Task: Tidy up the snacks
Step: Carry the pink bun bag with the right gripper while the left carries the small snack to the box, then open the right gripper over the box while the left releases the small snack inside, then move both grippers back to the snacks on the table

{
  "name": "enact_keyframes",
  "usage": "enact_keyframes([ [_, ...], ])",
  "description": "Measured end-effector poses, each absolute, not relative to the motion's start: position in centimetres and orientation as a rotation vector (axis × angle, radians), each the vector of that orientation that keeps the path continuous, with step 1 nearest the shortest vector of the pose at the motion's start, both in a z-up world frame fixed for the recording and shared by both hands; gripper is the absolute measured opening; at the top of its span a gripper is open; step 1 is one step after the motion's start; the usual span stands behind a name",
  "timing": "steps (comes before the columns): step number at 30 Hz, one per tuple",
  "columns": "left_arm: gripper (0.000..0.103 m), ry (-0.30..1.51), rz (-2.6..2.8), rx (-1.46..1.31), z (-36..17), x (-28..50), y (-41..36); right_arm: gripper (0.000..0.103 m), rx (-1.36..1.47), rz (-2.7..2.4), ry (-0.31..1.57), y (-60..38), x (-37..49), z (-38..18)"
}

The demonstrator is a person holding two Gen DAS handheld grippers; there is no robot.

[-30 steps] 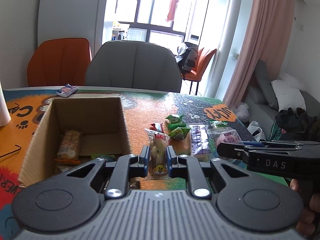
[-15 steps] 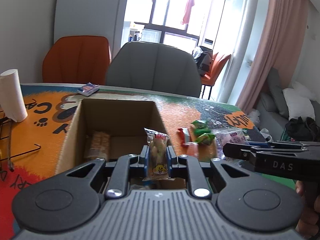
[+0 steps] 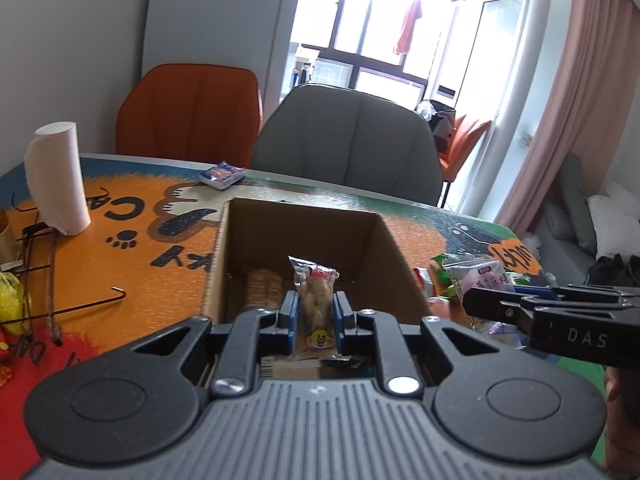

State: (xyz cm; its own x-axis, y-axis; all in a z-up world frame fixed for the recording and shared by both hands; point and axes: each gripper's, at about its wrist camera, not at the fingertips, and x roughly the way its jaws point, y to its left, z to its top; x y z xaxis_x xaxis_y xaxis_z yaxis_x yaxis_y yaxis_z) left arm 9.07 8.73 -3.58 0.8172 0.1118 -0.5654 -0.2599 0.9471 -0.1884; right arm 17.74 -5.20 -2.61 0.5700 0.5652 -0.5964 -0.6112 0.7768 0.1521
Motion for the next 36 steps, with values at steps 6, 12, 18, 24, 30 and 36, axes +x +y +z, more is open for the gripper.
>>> enact_keyframes([
  [6, 0.017, 0.600, 0.203, -0.272, -3.8, 9.3, 10.1, 0.033, -0.078, 0.710, 0.674, -3.5, 18.0, -2.6],
  [12, 0.019, 0.594, 0.224, -0.280, -3.8, 9.2, 11.1, 0.033, -0.080, 0.727, 0.676, -2.4, 18.1, -2.8],
  [18, 0.020, 0.606, 0.224, -0.286, -4.0, 9.1, 11.3, 0.033, -0.046, 0.742, 0.683, -2.0, 18.6, -3.0],
  [24, 0.037, 0.614, 0.233, -0.300, -4.1, 9.0, 11.5, 0.049, -0.002, 0.759, 0.670, -2.4, 18.7, -2.5],
  [30, 0.065, 0.600, 0.219, -0.291, -3.6, 8.8, 10.7, 0.049, 0.012, 0.721, 0.688, -3.5, 18.7, -2.4],
  [36, 0.085, 0.584, 0.232, -0.263, -3.1, 8.5, 9.4, 0.060, 0.026, 0.691, 0.680, -5.3, 18.1, -2.1],
])
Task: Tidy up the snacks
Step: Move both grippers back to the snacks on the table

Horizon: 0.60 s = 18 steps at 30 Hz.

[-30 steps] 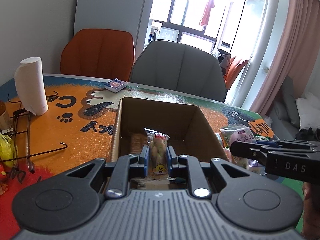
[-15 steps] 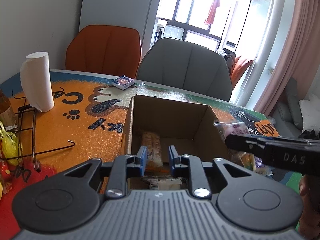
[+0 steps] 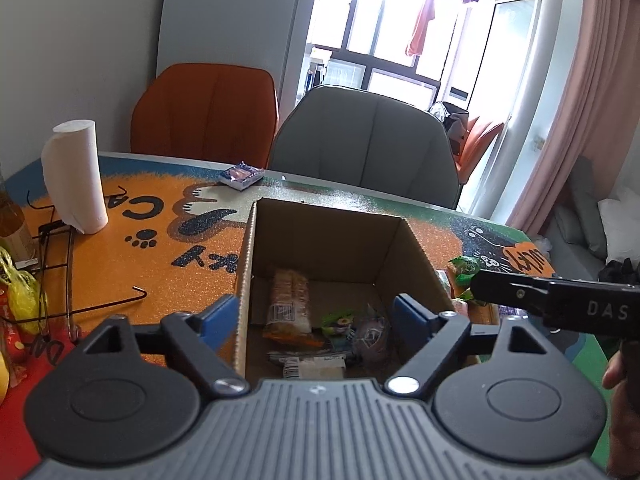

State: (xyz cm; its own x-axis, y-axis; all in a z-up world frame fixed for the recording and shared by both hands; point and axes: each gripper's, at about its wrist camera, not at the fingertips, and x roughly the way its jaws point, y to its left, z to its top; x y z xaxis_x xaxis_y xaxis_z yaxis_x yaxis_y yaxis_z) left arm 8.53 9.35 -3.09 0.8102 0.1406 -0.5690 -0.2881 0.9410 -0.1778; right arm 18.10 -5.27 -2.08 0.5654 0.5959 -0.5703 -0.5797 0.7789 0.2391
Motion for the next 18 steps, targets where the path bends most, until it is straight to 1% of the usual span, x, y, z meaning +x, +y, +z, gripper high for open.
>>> enact_keyframes([
  [5, 0.087, 0.584, 0.221, -0.260, -2.9, 8.3, 8.4, 0.064, 0.039, 0.676, 0.678, -6.9, 17.7, -1.8],
  [7, 0.089, 0.585, 0.214, -0.258, -2.8, 8.3, 7.8, 0.069, 0.039, 0.669, 0.673, -7.6, 17.5, -1.6],
  [9, 0.090, 0.587, 0.205, -0.252, -2.7, 8.3, 7.2, 0.077, 0.041, 0.653, 0.664, -8.4, 17.2, -1.4],
  [11, 0.090, 0.587, 0.198, -0.242, -2.6, 8.3, 6.5, 0.080, 0.049, 0.641, 0.658, -9.2, 17.0, -1.3],
  [16, 0.092, 0.595, 0.173, -0.243, -2.5, 8.5, 4.9, 0.099, 0.071, 0.613, 0.653, -11.5, 16.5, -1.1],
  [18, 0.092, 0.598, 0.166, -0.245, -2.5, 8.5, 4.3, 0.100, 0.076, 0.604, 0.649, -12.4, 16.4, -1.0],
])
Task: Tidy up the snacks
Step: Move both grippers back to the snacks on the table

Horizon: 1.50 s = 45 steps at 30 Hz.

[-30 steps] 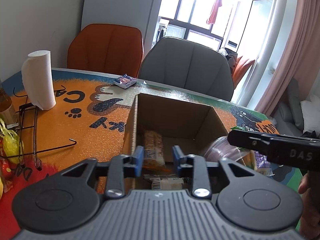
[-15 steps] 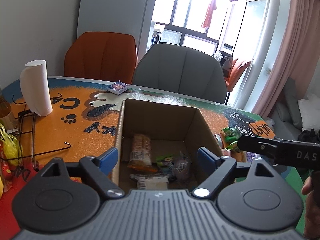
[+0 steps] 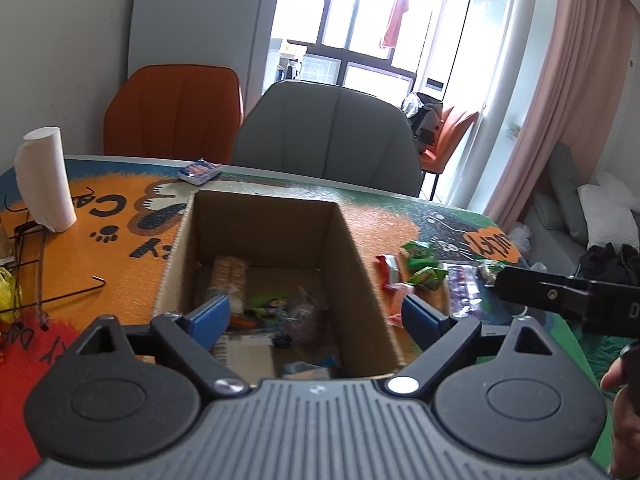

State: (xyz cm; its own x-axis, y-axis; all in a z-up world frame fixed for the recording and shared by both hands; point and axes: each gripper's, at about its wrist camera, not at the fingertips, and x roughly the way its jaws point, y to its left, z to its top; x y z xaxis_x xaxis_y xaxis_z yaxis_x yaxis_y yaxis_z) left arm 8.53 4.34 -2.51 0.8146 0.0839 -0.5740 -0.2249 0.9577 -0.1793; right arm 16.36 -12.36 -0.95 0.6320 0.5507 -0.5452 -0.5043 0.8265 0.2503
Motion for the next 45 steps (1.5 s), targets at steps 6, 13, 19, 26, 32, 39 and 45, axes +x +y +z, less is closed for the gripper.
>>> enact_keyframes([
  [6, 0.094, 0.607, 0.140, -0.251, -2.7, 8.6, 2.4, 0.103, 0.092, 0.572, 0.658, -14.9, 16.0, -1.0],
  [13, 0.095, 0.610, 0.109, -0.240, -2.7, 9.1, 0.0, 0.103, 0.111, 0.535, 0.667, -17.6, 15.8, -1.3],
  [19, 0.098, 0.614, 0.082, -0.231, -2.9, 10.0, -1.8, 0.103, 0.120, 0.502, 0.679, -19.9, 15.9, -1.7],
  [26, 0.098, 0.638, 0.041, -0.227, -3.4, 11.0, -3.9, 0.103, 0.129, 0.470, 0.686, -22.1, 16.4, -2.0],
  [32, 0.098, 0.649, 0.025, -0.206, -3.8, 12.1, -5.4, 0.103, 0.143, 0.448, 0.699, -23.6, 17.1, -2.7],
  [39, 0.098, 0.650, 0.017, -0.194, -4.3, 13.5, -6.4, 0.103, 0.166, 0.435, 0.711, -25.0, 18.4, -3.6],
  [45, 0.096, 0.644, 0.030, -0.193, -4.8, 15.2, -6.6, 0.103, 0.176, 0.423, 0.711, -25.6, 20.0, -4.7],
])
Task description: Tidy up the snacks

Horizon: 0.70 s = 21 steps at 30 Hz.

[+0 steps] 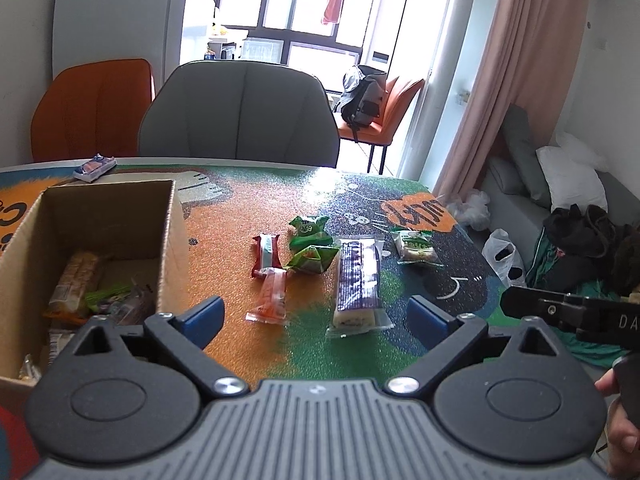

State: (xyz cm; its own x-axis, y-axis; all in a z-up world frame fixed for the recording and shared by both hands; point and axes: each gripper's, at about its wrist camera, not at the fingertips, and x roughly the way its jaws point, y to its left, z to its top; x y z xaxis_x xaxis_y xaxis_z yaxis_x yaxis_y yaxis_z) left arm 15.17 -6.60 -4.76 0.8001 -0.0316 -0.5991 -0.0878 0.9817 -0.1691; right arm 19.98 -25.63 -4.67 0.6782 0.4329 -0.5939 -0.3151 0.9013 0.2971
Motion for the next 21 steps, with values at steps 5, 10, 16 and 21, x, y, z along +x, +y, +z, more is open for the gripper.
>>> enact_keyframes([
  [5, 0.092, 0.651, 0.040, -0.190, -5.5, 16.7, -6.9, 0.096, 0.191, 0.424, 0.720, -26.0, 21.7, -5.6],
  [10, 0.079, 0.679, 0.042, -0.186, -6.8, 18.7, -7.1, 0.087, 0.204, 0.424, 0.743, -26.4, 23.6, -6.8],
  [16, 0.064, 0.718, 0.073, -0.188, -8.6, 21.2, -6.9, 0.079, 0.213, 0.417, 0.769, -26.4, 26.0, -8.3],
  [21, 0.057, 0.734, 0.101, -0.193, -9.9, 22.8, -6.3, 0.077, 0.214, 0.410, 0.791, -26.1, 28.1, -9.5],
])
